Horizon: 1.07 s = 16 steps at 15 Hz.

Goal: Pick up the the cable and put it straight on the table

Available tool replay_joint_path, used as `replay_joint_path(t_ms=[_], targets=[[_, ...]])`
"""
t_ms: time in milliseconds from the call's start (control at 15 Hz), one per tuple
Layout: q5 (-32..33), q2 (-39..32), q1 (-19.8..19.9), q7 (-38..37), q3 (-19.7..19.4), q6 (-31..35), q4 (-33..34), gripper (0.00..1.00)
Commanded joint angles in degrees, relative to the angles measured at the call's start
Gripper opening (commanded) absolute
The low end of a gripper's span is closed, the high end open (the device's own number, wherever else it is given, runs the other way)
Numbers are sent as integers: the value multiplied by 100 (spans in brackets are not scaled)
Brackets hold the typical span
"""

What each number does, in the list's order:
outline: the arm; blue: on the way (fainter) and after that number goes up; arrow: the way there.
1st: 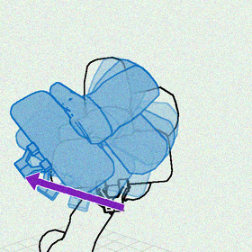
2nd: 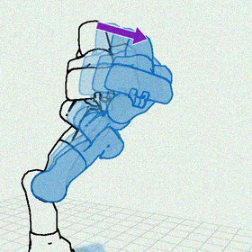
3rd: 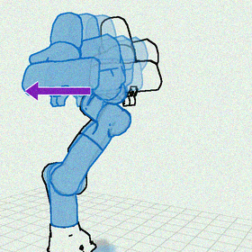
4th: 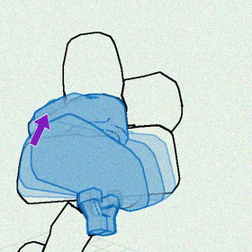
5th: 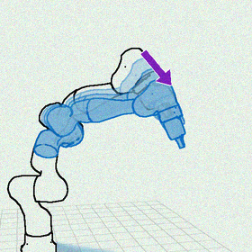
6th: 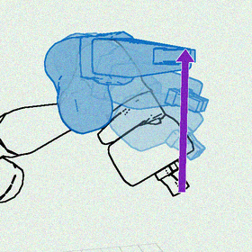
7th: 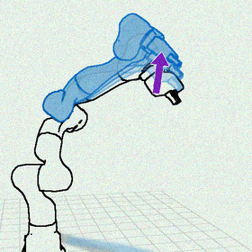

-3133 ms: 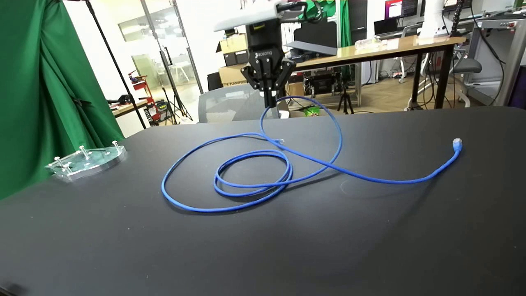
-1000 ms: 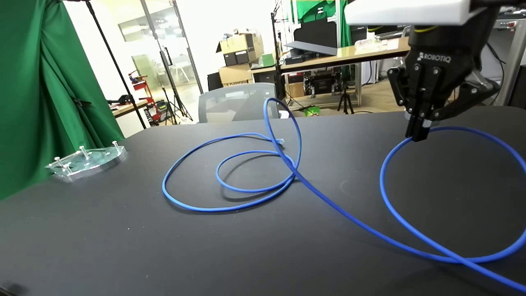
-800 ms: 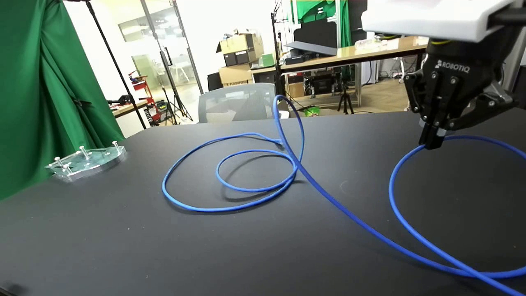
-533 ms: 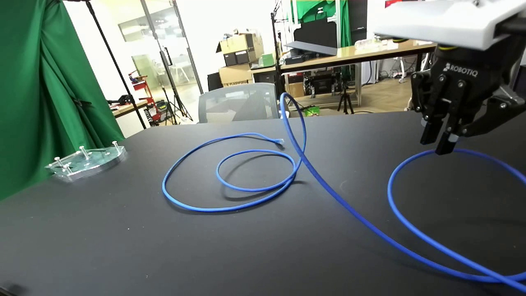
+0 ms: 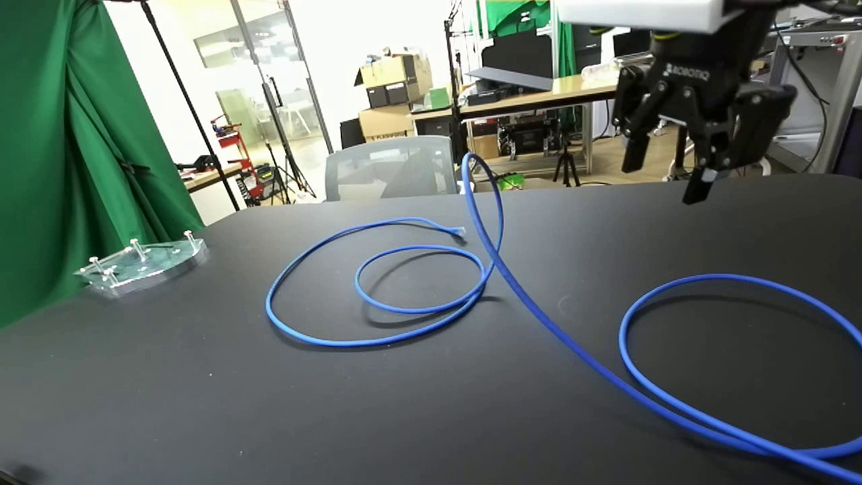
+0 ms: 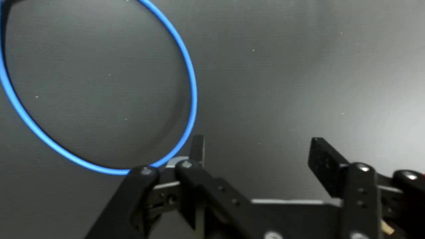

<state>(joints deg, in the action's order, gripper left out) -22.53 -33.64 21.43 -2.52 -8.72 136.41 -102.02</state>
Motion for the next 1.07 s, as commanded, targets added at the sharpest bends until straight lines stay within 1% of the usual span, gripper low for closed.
replay_joint_path(t_ms=[0,133,333,467,733,1000], targets=[[433,389,-320,150,137,-516,39,100],[638,503,-520,338,289,-885,104,100],[729,529,-735,755,535,-1424,208,100],[768,477,-848,985,626,-1724,252,100],[927,340,-995,1228,673,-2391,332,100],[1255,406,-1063,1338,621,-2997,299,100]])
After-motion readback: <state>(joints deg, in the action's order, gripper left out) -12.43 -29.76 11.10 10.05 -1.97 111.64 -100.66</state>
